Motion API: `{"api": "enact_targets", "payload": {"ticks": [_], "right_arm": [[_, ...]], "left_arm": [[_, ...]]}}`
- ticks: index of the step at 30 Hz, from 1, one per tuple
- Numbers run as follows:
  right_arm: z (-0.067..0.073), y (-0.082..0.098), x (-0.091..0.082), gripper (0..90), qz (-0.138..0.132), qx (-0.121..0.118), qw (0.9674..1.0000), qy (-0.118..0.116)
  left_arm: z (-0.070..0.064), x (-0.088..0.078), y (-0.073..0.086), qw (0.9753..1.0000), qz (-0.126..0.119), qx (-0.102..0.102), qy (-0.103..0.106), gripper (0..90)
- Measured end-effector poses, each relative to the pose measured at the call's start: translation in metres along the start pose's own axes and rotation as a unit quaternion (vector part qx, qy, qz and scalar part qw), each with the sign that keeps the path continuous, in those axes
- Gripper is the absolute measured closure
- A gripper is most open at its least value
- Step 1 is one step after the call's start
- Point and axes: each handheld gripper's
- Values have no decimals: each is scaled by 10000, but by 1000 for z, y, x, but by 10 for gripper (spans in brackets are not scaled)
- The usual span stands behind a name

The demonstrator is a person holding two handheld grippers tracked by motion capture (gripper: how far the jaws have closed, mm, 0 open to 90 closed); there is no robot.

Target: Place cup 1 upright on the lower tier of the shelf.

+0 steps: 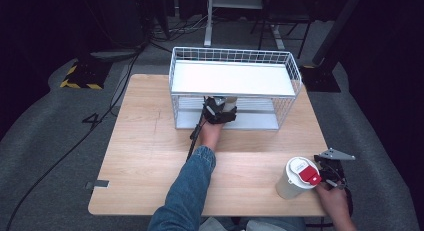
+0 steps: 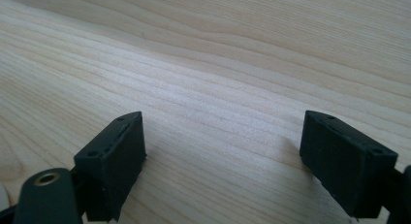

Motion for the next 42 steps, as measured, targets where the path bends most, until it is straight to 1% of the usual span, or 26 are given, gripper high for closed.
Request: {"api": "enact_targets", "payload": {"ticks": [4, 9, 11, 12, 15, 17, 20, 21, 22, 23, 24, 25, 26, 27, 28, 29, 30, 31, 34, 40, 42], "right_arm": [[0, 0, 0, 169, 1, 1, 10000, 0], [0, 0, 0, 169, 1, 0, 10000, -1], [0, 0, 0, 169, 1, 1, 10000, 0], [0, 0, 0, 169, 1, 0, 10000, 0], [0, 0, 0, 169, 0, 0, 10000, 0], [0, 0, 0, 170, 1, 1, 10000, -1], [0, 0, 0, 169, 0, 0, 10000, 0], [0, 0, 0, 169, 1, 0, 10000, -1], [0, 0, 0, 169, 0, 0, 10000, -1], [0, 0, 0, 169, 0, 0, 10000, -1], [0, 0, 0, 169, 1, 1, 10000, -1], [0, 0, 0, 169, 1, 1, 10000, -2], [0, 0, 0, 169, 2, 3, 10000, -2], [0, 0, 0, 169, 0, 2, 10000, -2], [0, 0, 0, 169, 1, 3, 10000, -3], [0, 0, 0, 169, 1, 5, 10000, -4], [0, 0, 0, 169, 1, 3, 10000, -3], [0, 0, 0, 170, 0, 4, 10000, -4], [0, 0, 0, 169, 1, 4, 10000, -4], [0, 0, 0, 169, 0, 11, 10000, -4], [0, 0, 0, 169, 2, 6, 10000, -6]], "left_arm": [[-1, 0, 0, 10000, 45, 46, -17, 211], [-1, 2, 0, 9999, 88, 55, -92, 118], [0, 1, 0, 9999, 86, -13, -104, 66], [0, 0, -1, 9999, 85, -4, -102, 61], [-1, -3, 0, 9999, -10, -99, -133, 50], [-2, -6, 0, 9999, -50, -117, -107, 55], [-3, -10, 3, 9997, -135, -167, -136, 68], [-3, -12, 3, 9997, -139, -192, -39, 68], [-2, -14, 4, 9998, -114, -147, -23, 69], [-3, -16, 4, 9997, -157, -166, -17, 71], [-3, -19, 5, 9997, -183, -157, -83, 77], [-4, -20, 6, 9996, -202, -179, -100, 81], [-4, -23, 6, 9996, -233, -170, -67, 81], [-2, -24, 6, 9996, -276, -55, 82, 83], [-1, -28, 5, 9997, -152, 20, 177, 85], [-2, -32, 6, 9997, -158, -46, 161, 86], [-3, -35, 7, 9997, -213, 21, 114, 89], [-6, -39, 9, 9995, -279, -126, -59, 93], [-8, -49, 12, 9994, -327, -39, -63, 98], [-10, -72, 15, 9992, -393, -60, 27, 99], [-10, -81, 14, 9992, -400, -32, 37, 98]]}}
Point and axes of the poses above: each handheld gripper's, and its own axes: x roughly forward along the jaws, y roughly out of its underside, z roughly to its left, and after that the axes turned 13 degrees about -x, right-handed
